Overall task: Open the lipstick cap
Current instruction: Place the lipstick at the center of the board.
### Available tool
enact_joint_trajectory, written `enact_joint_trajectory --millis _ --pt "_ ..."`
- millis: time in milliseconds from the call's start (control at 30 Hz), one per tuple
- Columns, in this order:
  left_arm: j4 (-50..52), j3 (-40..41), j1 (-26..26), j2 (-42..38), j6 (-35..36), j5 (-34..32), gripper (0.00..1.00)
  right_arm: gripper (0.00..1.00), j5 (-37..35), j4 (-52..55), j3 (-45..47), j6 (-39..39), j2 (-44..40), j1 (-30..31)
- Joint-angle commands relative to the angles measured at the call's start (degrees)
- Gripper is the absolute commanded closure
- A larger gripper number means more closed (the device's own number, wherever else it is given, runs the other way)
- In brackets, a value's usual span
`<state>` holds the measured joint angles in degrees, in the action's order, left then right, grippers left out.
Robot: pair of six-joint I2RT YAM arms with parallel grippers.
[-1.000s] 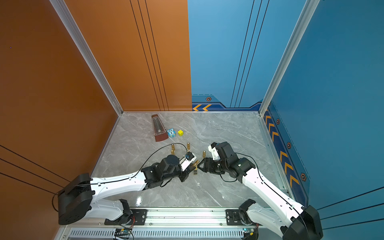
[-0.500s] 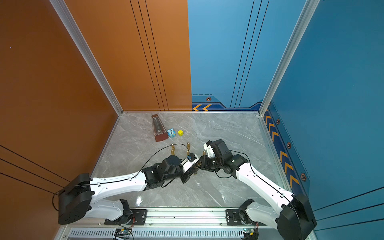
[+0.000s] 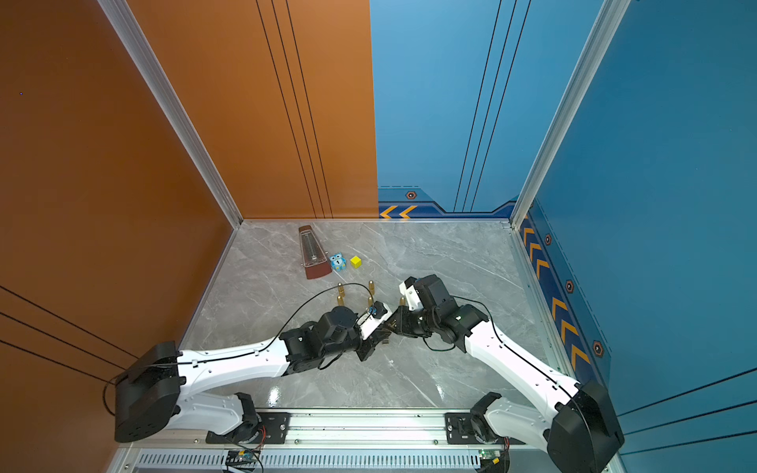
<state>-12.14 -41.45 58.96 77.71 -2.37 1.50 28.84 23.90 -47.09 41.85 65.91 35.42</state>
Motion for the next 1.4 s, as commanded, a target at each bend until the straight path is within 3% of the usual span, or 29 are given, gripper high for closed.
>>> enact_joint_trajectory --millis 0,67,233,333,533,667,933,1367 --pt "0.3 -2.0 0.5 0.1 0.8 -2.5 1.0 0.84 -2.2 1.5 -1.0 -1.7 -0.5 0.5" --pt "0.3 -2.0 0.5 0.1 0.8 -2.5 1.0 0.84 -3.1 2.1 -1.5 -1.9 -0.6 0.6" --pt "0.3 -1.3 0.6 -0.7 1.0 -3.2 0.54 0.85 -9.4 6.4 -3.9 -4.0 -1.6 0.4" --pt "0.3 -0.4 0.5 -1.8 0.6 -3.8 0.37 0.85 -14.8 9.8 -5.4 -5.6 -2.0 0.0" --pt "0.3 0.3 0.4 -2.2 -3.3 -7.6 0.15 0.85 -30.4 12.6 -4.1 -8.7 -2.0 -0.8" --pt "0.3 -0.1 0.5 -1.0 -6.2 -10.3 0.02 0.85 -35.6 10.3 -1.8 -9.5 -0.3 -1.1" --pt "0.3 -1.5 0.4 0.8 -8.4 -13.1 0.01 0.86 -39.4 -1.4 6.2 -10.4 3.4 -1.8" --pt "0.2 -2.8 0.4 2.7 -9.1 -13.4 0.01 0.85 -42.5 -11.4 9.6 -12.6 11.1 -4.0"
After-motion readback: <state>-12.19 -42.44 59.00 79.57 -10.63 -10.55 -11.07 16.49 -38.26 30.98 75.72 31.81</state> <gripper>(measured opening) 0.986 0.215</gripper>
